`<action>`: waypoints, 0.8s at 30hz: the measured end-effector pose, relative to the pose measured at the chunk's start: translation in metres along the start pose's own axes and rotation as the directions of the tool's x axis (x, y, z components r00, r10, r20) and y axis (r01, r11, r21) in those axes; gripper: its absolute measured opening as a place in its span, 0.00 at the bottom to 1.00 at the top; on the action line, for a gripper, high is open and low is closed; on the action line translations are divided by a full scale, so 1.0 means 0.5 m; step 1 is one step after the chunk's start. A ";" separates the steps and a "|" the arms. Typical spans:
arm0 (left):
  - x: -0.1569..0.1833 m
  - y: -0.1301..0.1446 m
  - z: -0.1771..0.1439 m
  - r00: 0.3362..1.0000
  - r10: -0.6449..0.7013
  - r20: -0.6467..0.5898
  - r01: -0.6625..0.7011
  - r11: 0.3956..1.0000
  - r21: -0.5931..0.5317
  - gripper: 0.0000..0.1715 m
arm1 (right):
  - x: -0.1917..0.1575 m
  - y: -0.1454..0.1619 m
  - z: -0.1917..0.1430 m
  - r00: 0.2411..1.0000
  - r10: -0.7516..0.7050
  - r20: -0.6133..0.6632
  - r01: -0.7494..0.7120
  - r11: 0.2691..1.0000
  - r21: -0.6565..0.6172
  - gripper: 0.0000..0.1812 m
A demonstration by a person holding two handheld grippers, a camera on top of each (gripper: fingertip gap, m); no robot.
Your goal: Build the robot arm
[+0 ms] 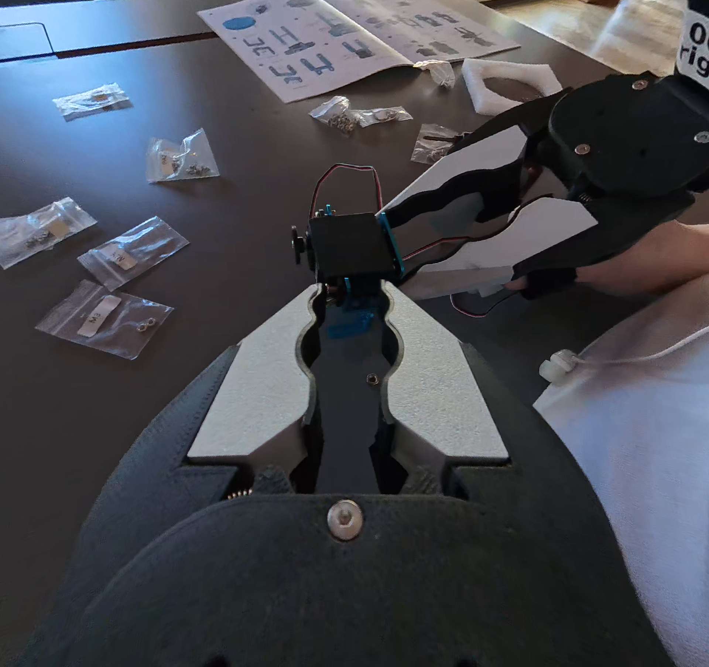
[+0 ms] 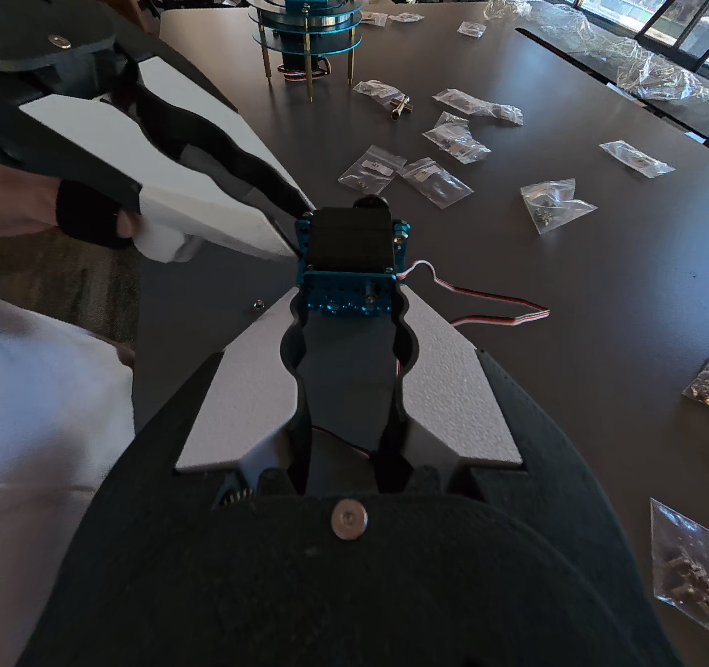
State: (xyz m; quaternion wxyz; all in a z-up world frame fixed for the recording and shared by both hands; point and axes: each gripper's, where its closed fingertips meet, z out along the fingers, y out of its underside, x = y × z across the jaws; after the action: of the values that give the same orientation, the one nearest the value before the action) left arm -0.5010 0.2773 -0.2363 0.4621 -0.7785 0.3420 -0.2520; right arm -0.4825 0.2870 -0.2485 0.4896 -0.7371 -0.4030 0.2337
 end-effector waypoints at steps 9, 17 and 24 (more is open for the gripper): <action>-0.016 0.000 -0.005 0.961 0.235 0.144 -0.231 0.972 -0.044 0.07 | -0.002 0.002 -0.001 0.999 -0.015 -0.032 0.015 1.000 -0.007 0.24; -0.016 0.002 0.001 0.975 0.181 0.125 -0.176 0.983 -0.049 0.09 | 0.008 0.003 -0.002 0.998 0.006 -0.062 -0.007 1.000 -0.010 0.24; -0.022 0.005 0.006 0.994 0.085 0.066 -0.082 0.995 -0.048 0.10 | 0.005 0.002 -0.002 0.998 -0.020 -0.062 0.019 1.000 -0.008 0.24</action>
State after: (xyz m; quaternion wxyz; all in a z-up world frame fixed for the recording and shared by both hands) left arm -0.5066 0.2865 -0.2408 0.4658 -0.7818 0.3641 -0.1980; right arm -0.4801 0.2883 -0.2487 0.5014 -0.7417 -0.3958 0.2045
